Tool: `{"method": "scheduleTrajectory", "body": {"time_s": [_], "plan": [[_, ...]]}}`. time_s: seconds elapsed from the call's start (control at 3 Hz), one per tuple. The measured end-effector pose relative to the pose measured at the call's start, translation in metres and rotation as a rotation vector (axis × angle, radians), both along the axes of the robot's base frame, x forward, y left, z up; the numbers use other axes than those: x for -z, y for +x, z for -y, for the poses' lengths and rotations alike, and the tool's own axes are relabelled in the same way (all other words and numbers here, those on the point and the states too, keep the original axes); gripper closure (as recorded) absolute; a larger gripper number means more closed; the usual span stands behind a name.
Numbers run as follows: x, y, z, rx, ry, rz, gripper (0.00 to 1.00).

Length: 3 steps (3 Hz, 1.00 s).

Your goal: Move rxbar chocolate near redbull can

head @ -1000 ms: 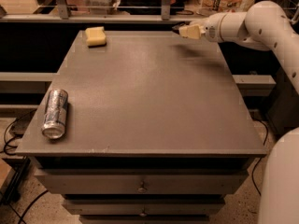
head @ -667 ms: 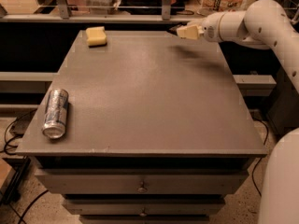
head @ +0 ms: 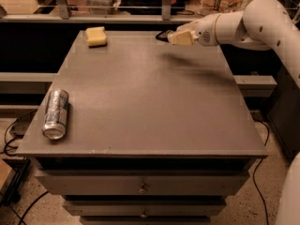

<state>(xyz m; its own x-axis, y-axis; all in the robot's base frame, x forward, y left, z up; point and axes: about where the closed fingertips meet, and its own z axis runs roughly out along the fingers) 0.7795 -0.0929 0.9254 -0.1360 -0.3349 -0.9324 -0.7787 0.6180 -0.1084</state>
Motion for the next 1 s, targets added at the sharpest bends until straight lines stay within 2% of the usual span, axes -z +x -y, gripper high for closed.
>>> {"method": "scheduleTrajectory", "body": {"time_s": [0.33,0.67,1.0], "plan": [[0.004,-0.070,-0.070,-0.245,-0.001,-0.044,1.00],[0.006,-0.135,-0.128,-0.470,0.006,-0.071,1.00],[0.006,-0.135,-0.128,-0.470,0.006,-0.071,1.00]]}}
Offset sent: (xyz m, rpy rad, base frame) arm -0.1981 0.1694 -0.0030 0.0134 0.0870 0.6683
